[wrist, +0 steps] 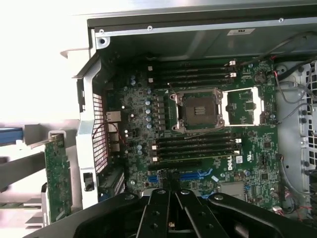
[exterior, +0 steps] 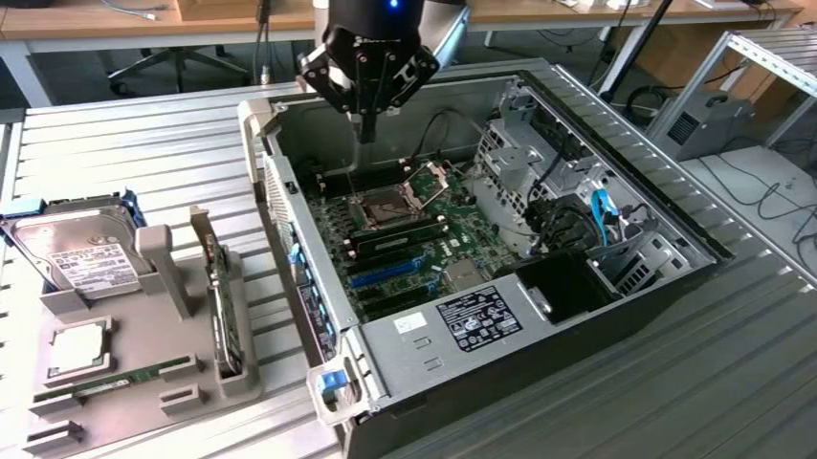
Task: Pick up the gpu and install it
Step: 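Reach for the gpu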
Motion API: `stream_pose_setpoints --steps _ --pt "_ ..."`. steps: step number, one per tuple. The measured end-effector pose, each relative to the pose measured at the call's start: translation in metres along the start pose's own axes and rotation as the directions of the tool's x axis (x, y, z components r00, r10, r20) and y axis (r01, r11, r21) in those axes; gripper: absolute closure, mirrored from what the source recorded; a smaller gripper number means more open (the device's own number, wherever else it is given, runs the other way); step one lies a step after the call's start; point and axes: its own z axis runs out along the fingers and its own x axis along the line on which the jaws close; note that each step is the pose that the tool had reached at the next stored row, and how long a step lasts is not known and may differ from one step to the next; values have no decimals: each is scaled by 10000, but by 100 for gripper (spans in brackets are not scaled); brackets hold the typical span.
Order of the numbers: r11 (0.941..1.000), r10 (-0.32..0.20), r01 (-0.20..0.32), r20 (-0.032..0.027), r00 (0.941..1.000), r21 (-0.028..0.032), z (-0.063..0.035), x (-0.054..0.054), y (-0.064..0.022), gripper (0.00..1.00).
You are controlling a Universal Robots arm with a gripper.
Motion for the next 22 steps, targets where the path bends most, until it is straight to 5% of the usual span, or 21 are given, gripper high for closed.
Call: stream_pose_setpoints --steps 22 --pt "10000 -1 1 1 10000 6 -3 106 -8 89"
